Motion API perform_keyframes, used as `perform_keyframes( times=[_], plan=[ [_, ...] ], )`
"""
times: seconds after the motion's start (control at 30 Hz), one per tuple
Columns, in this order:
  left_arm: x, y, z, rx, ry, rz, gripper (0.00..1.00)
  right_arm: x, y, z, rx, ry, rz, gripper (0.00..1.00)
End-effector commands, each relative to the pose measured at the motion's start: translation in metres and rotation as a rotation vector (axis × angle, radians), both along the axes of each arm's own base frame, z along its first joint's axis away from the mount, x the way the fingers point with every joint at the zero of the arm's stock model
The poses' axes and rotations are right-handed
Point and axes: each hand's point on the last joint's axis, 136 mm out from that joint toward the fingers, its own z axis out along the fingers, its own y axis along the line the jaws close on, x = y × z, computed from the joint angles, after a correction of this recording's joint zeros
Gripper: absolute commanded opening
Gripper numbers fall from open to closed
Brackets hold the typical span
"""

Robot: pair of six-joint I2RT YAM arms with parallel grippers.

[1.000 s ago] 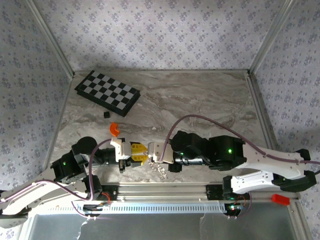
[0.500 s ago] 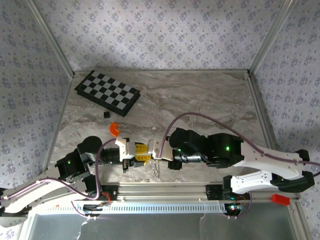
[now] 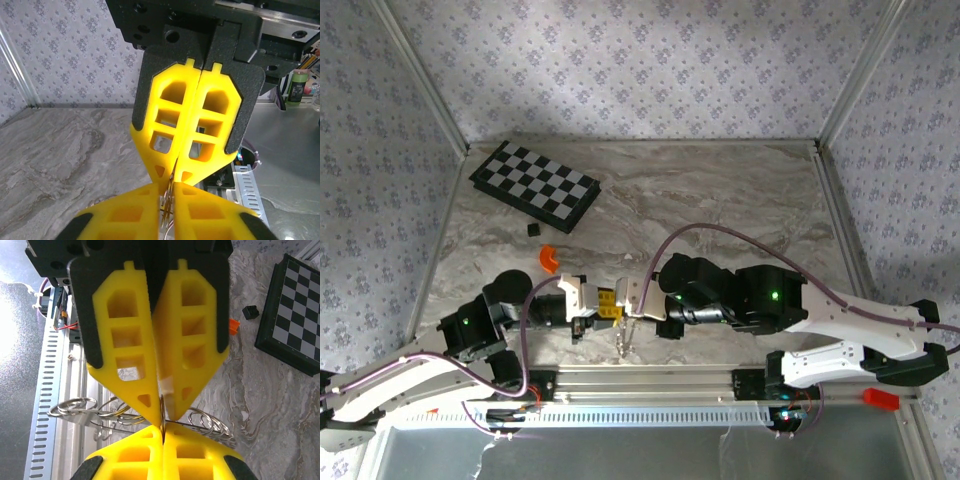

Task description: Put the keys on the keyring

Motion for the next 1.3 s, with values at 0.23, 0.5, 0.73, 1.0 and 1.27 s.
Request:
perform_keyframes(
  times=[0.23, 0.5, 0.73, 1.0, 1.27],
  plan=[
    [-0.003, 0.002, 0.011, -0.045, -0.044, -0.013, 0.00, -0.007, 0.006, 0.020, 0.079, 0.017, 0.041, 0.00],
    [-0.020, 0.004, 0.036, -0.146, -0.051, -0.098, 0.00, -0.007, 0.005, 0.022, 0.115, 0.037, 0.024, 0.17],
    [-0.030, 0.008, 0.053, -0.252, -0.042, -0.148, 0.00, -0.013, -0.001, 0.033, 0.209, 0.068, 0.027, 0.19],
    [-0.035, 0.010, 0.063, -0.314, -0.041, -0.173, 0.00, -0.021, -0.004, 0.040, 0.267, 0.099, 0.055, 0.19],
    [-0.033, 0.013, 0.071, -0.361, -0.047, -0.156, 0.00, -0.022, -0.005, 0.041, 0.287, 0.111, 0.058, 0.21]
  ],
)
